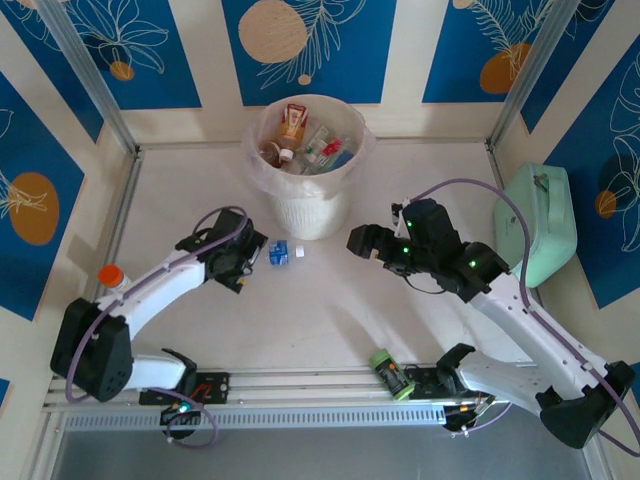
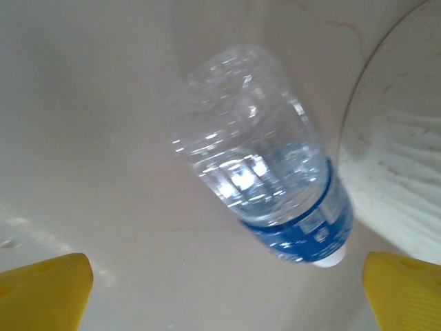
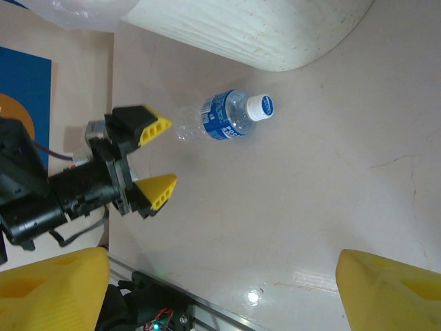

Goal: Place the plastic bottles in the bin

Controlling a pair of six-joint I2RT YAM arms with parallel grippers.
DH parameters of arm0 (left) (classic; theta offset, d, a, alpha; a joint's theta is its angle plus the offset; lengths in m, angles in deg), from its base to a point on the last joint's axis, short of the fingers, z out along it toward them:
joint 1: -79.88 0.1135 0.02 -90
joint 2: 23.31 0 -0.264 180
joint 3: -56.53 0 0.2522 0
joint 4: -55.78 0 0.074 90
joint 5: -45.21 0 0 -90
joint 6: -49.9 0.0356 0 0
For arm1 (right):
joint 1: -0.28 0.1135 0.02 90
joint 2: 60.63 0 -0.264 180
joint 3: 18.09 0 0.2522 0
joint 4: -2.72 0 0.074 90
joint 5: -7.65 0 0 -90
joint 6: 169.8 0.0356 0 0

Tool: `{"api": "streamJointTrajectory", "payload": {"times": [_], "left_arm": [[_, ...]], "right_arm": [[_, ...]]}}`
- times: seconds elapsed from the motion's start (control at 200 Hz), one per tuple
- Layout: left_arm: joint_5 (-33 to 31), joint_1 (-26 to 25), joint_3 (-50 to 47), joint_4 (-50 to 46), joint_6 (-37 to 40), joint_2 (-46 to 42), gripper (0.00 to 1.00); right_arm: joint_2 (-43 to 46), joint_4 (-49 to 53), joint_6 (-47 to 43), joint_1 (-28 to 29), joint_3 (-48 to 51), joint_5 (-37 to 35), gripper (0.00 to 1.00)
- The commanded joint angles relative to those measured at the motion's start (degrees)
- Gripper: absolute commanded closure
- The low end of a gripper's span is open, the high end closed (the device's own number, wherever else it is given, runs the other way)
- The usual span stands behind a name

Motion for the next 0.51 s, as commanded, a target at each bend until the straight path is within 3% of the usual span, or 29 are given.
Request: {"api": "streamJointTrajectory", "payload": {"times": [0.0,0.15,0.5], "left_arm": [[-2.59,-0.42,3.65,0.81,-4.11,3.39,0.0],[-3.02,-0.18,5.07,-1.16,-8.13,7.53,0.0],[-2.08,1.28,9.7,-1.26,-9.0,16.52,0.01]], "right_arm": [[-0.53,0.28,-1.12,0.92,-1.89,-1.23,0.14],[-0.35,0.58,-1.2,1.19,-1.54,-1.67,0.14],[-1.19,0.63,-1.81,1.02,-1.8,-1.24,0.14]]}}
